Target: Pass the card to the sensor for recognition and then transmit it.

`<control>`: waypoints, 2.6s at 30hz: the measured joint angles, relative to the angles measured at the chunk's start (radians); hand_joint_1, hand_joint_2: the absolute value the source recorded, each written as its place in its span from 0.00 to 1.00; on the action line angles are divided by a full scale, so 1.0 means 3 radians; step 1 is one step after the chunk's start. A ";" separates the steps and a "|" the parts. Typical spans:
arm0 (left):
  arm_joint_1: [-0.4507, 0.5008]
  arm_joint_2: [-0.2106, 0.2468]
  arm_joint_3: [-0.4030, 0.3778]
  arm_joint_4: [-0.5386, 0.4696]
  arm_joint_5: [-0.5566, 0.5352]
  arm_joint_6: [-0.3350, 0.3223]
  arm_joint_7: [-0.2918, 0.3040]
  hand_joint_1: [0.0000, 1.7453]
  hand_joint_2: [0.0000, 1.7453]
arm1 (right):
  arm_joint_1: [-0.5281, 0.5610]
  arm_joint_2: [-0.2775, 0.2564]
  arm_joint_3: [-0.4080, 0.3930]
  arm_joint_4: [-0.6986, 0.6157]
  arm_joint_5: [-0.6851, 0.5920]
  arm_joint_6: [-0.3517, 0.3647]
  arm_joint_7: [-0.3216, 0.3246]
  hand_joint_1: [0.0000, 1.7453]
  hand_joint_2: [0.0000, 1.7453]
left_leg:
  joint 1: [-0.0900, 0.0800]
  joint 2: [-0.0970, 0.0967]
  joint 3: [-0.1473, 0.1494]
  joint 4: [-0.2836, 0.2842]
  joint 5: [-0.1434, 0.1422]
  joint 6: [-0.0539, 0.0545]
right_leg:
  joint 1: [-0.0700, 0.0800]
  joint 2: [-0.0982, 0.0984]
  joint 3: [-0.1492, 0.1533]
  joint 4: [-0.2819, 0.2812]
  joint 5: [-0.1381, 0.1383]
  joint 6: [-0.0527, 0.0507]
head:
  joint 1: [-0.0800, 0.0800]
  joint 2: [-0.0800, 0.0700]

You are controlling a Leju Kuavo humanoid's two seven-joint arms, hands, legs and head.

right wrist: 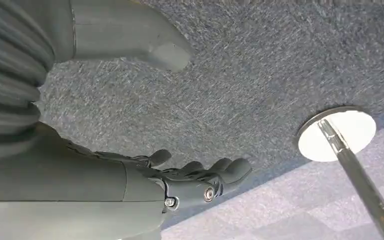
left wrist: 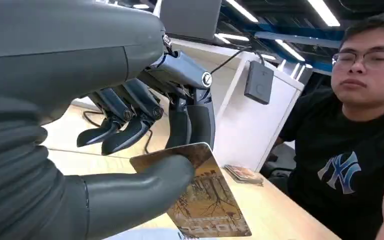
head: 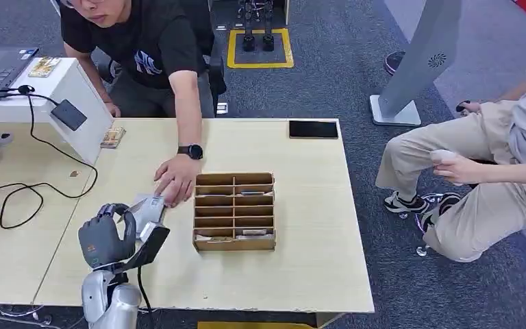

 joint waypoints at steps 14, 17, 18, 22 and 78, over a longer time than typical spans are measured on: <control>0.0108 0.0270 -0.0761 0.0383 -0.0421 -0.0003 0.0947 1.00 1.00 | -0.0002 -0.0070 0.0000 0.0150 -0.0005 0.0000 -0.0064 0.00 1.00 | 0.0000 0.0000 0.0002 0.0000 0.0000 0.0000 | 0.0000 -0.0001 0.0000 0.0000 0.0000 0.0000 | 0.0000 0.0000; 0.0043 0.0367 -0.0985 0.0667 -0.0369 -0.0073 0.1080 1.00 1.00 | -0.0003 -0.0080 0.0000 0.0170 -0.0010 0.0000 -0.0059 0.00 1.00 | 0.0000 -0.0001 0.0003 0.0000 0.0000 0.0000 | 0.0000 -0.0003 0.0002 0.0000 0.0000 0.0000 | 0.0000 0.0000; 0.0021 0.0393 -0.1061 0.0739 -0.0345 -0.0100 0.1109 1.00 1.00 | -0.0001 -0.0084 0.0000 0.0175 -0.0022 0.0000 -0.0059 0.00 1.00 | 0.0000 -0.0001 0.0003 0.0000 0.0000 0.0000 | 0.0000 -0.0002 0.0002 0.0000 0.0000 0.0000 | -0.0001 0.0000; -0.0043 0.0476 -0.1297 0.0959 -0.0273 -0.0291 0.1192 1.00 1.00 | -0.0002 -0.0094 0.0003 0.0192 -0.0031 0.0000 -0.0045 0.00 1.00 | 0.0000 0.0002 0.0008 0.0000 0.0000 0.0000 | 0.0000 0.0002 0.0007 0.0000 0.0000 0.0000 | 0.0000 0.0000; -0.0241 0.0429 -0.1759 -0.0341 0.3161 -0.0989 0.0804 1.00 1.00 | 0.0010 -0.0038 0.0009 0.0084 0.0039 0.0000 -0.0021 0.00 1.00 | 0.0000 -0.0003 0.0009 0.0000 0.0001 -0.0001 | 0.0000 -0.0004 0.0008 0.0001 0.0000 0.0000 | 0.0000 0.0000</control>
